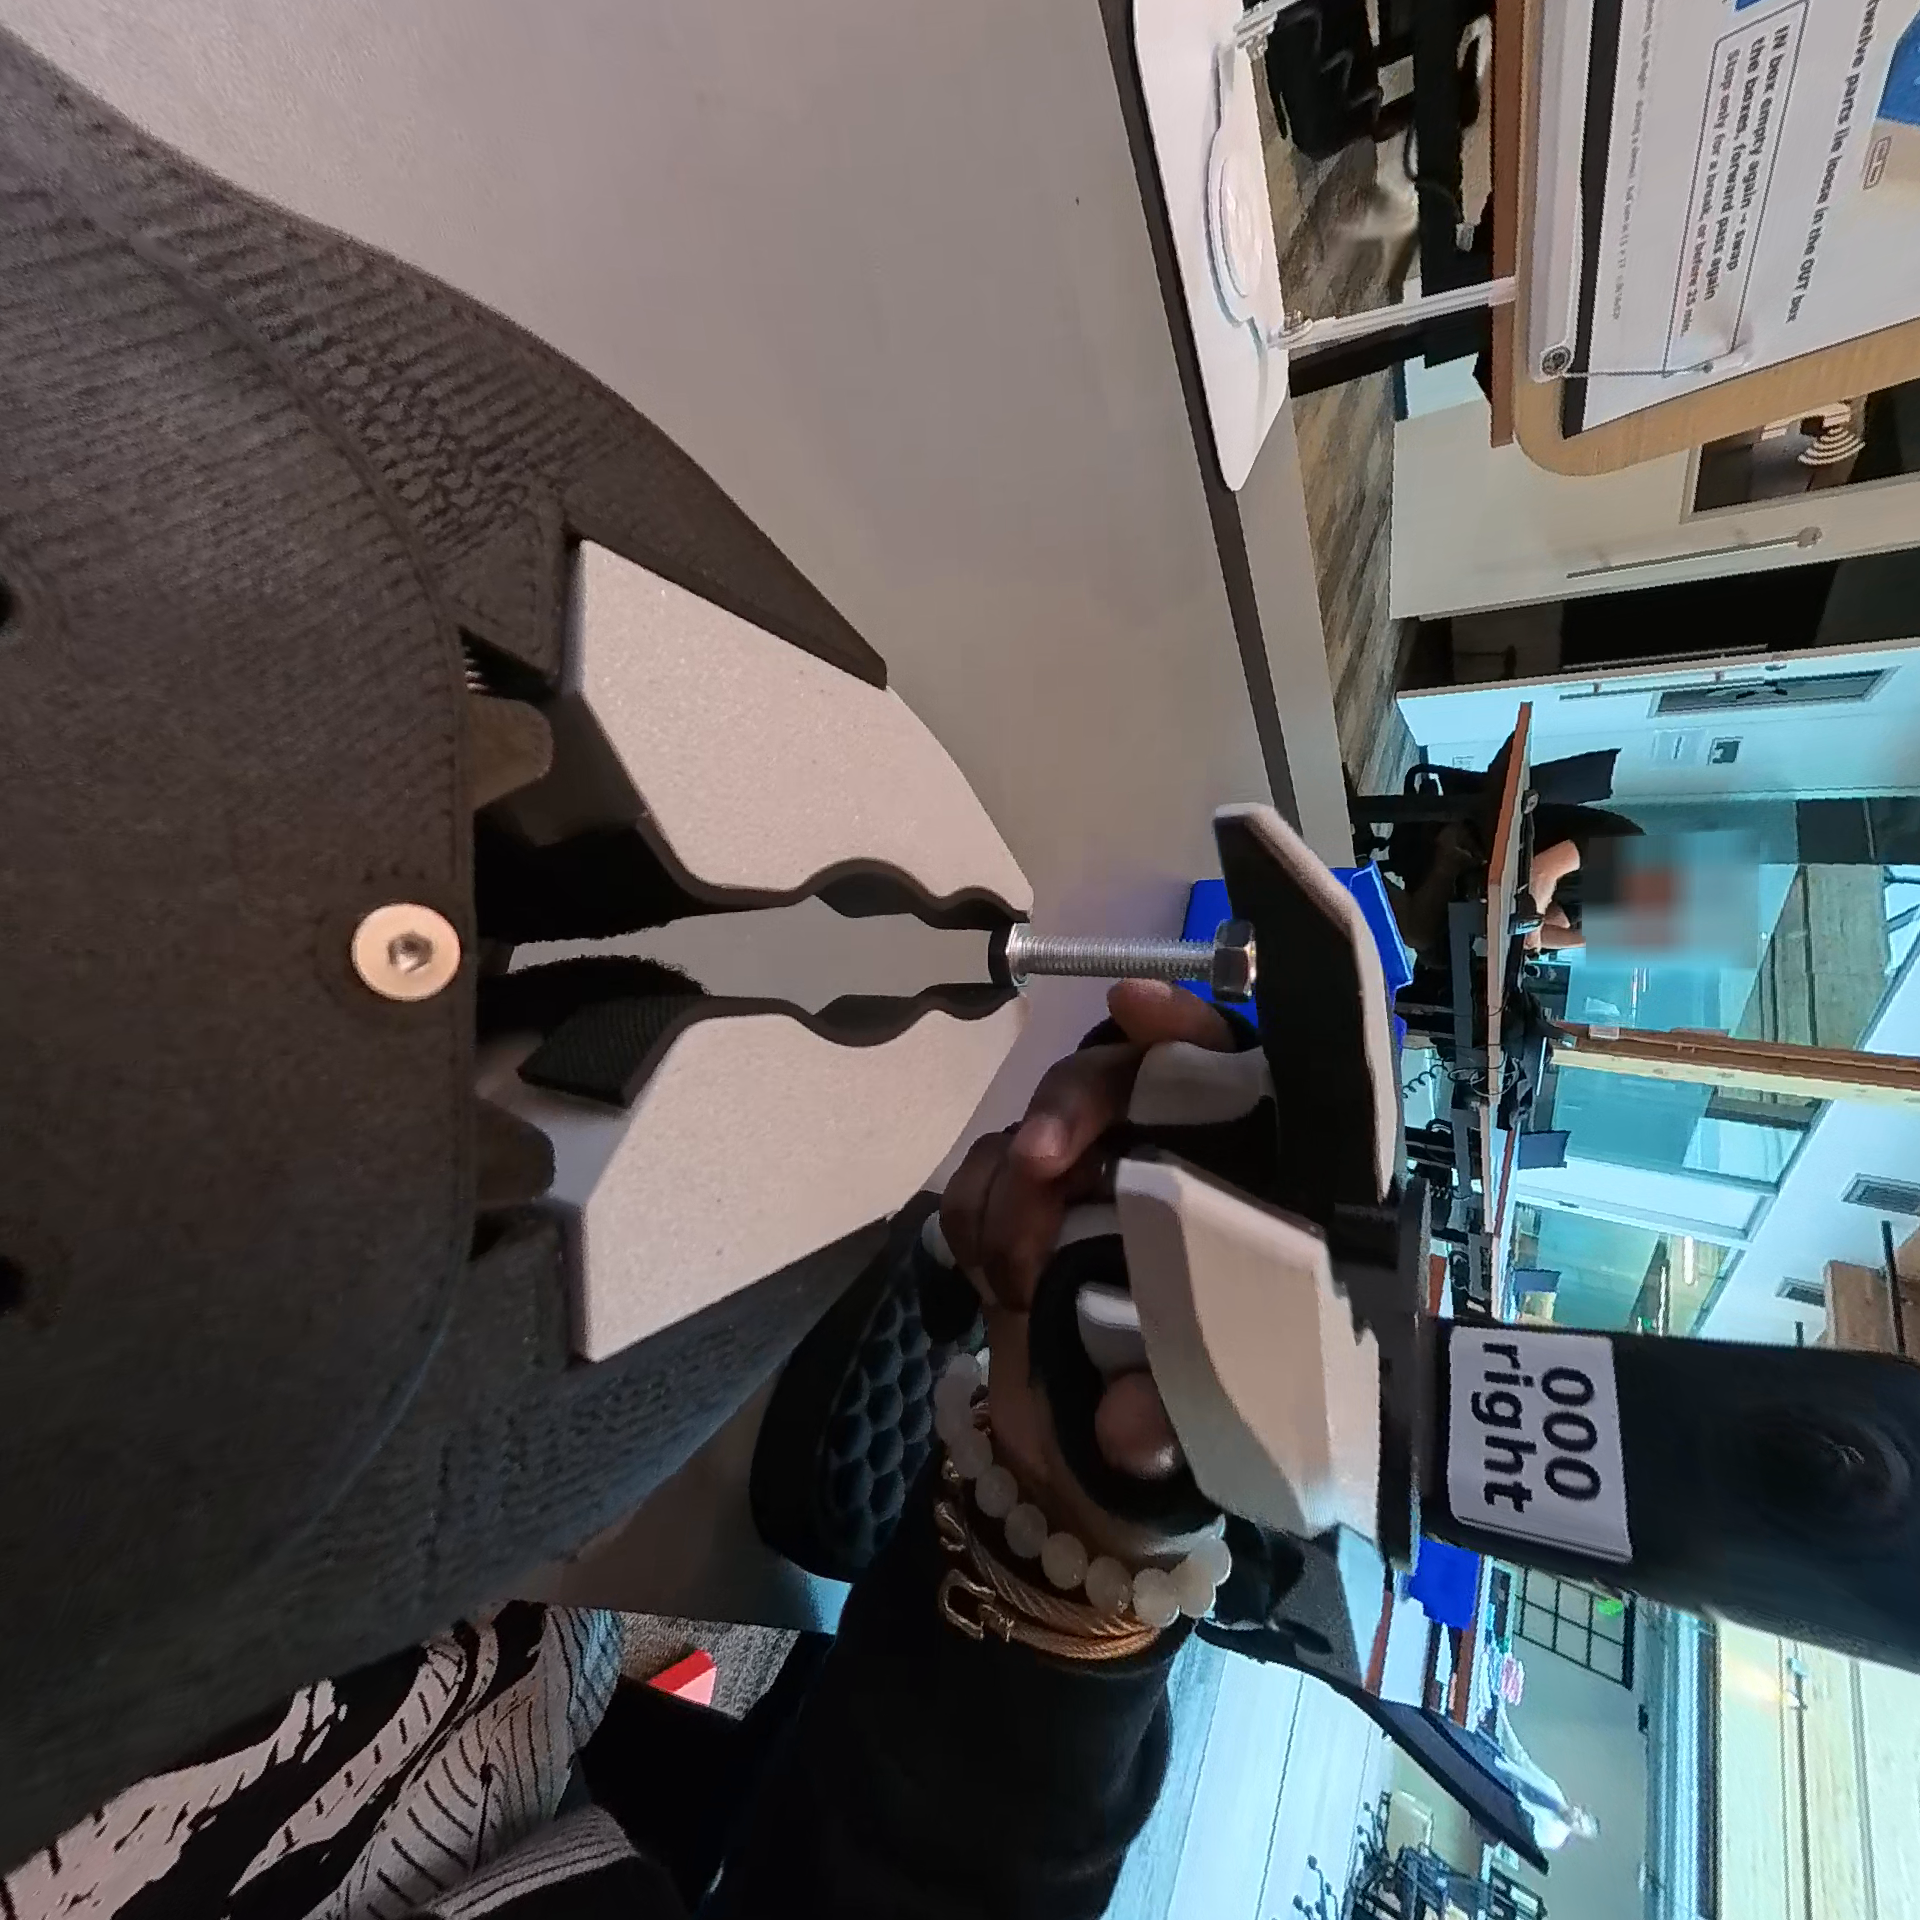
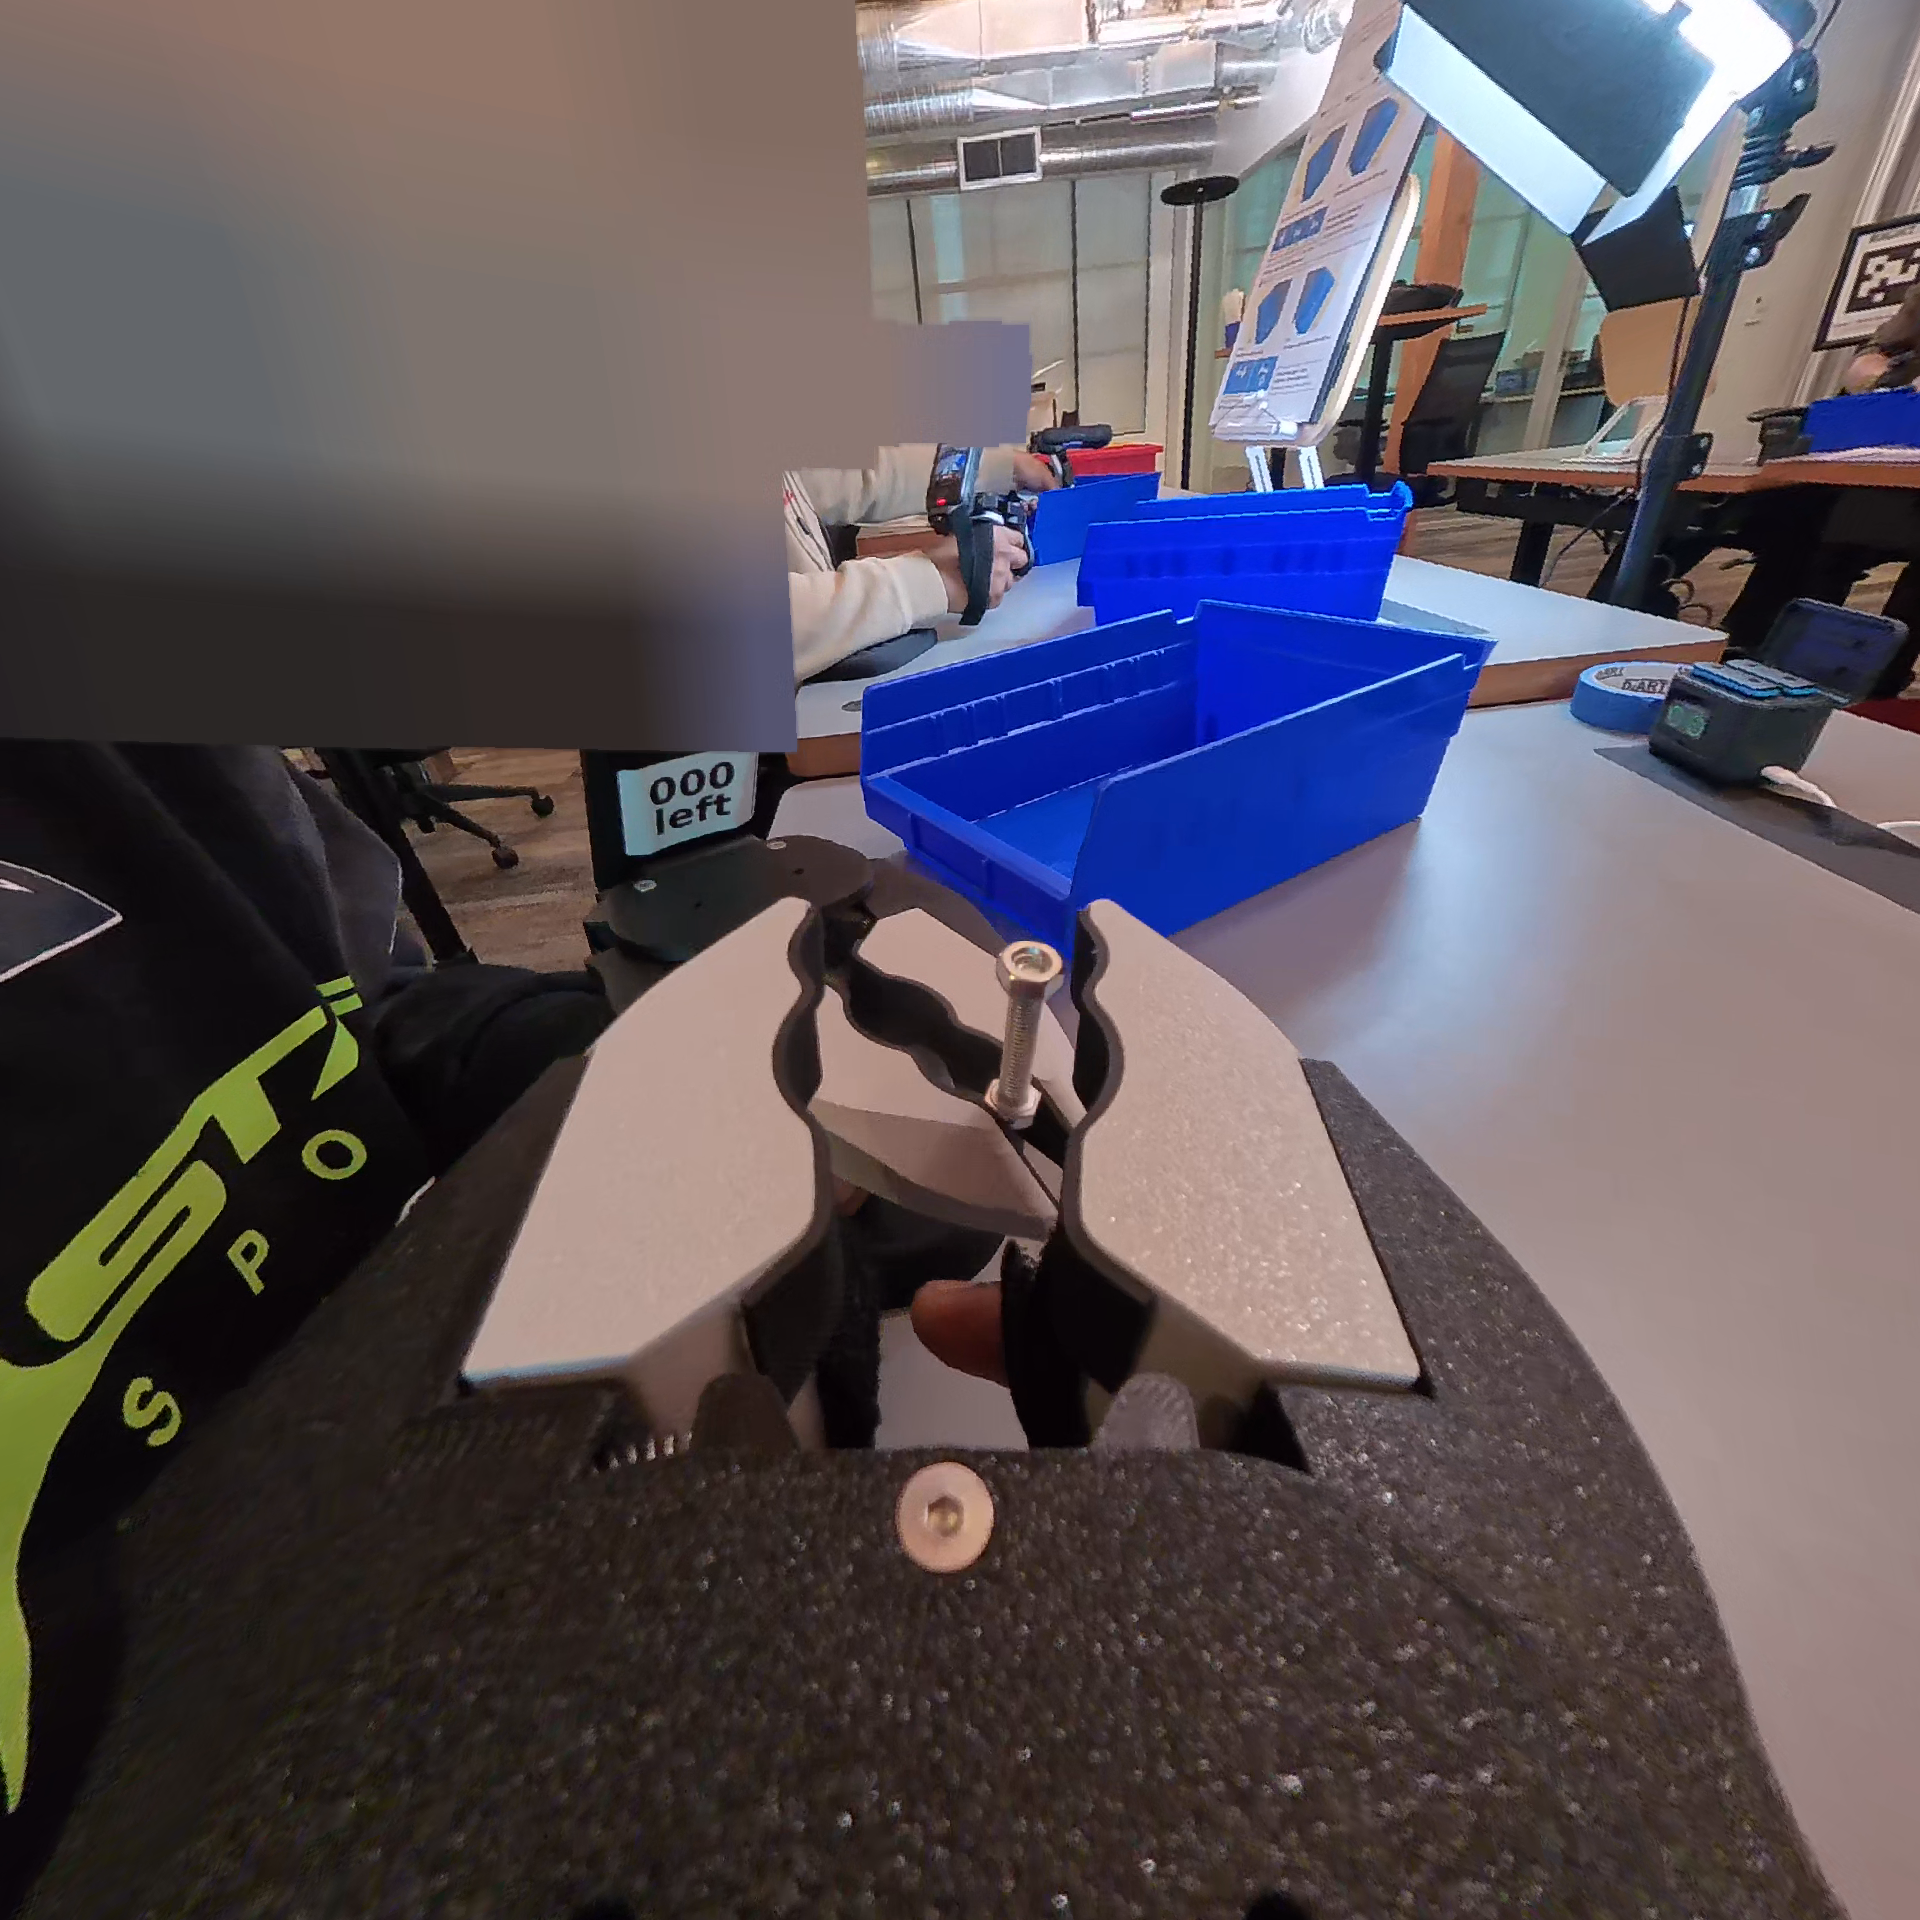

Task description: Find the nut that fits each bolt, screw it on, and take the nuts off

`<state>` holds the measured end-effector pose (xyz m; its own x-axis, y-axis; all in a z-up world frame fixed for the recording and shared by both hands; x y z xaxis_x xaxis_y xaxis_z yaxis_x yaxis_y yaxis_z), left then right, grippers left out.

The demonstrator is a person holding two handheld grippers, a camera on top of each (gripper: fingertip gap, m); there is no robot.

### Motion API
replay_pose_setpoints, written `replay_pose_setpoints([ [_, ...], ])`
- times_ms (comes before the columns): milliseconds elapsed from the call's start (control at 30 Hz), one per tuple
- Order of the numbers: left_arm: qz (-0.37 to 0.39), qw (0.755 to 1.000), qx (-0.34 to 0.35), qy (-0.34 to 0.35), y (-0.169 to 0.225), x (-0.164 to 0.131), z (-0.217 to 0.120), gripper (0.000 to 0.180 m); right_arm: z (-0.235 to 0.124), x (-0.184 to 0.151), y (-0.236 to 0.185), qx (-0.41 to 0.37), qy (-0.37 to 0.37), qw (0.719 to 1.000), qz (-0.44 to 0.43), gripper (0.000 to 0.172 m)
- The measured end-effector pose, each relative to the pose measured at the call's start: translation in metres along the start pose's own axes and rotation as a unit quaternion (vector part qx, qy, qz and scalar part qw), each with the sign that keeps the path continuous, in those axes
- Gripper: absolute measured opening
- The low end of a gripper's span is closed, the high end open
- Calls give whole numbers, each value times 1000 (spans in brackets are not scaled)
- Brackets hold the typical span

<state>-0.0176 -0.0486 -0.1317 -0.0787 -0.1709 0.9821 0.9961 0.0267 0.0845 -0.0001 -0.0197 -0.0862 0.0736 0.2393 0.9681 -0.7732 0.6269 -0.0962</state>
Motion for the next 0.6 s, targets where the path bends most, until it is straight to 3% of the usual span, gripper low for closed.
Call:
replay_pose_setpoints([
  [600,-11,1000,4,4,-3,1,-1,10,-20,5,-4,-30,6,1000,-7,40],
])
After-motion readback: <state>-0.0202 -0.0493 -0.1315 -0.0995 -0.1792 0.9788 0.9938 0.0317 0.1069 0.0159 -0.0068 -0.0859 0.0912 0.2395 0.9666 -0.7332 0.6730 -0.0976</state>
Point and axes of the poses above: each gripper's, where its closed fingertips meet, z out along the fingers, x out of its top, y = z × x across the jaws, the point moved 4 cm from there along -z, back along the fingers, and after that the axes turned 13 degrees about y, right-handed, at the moved point
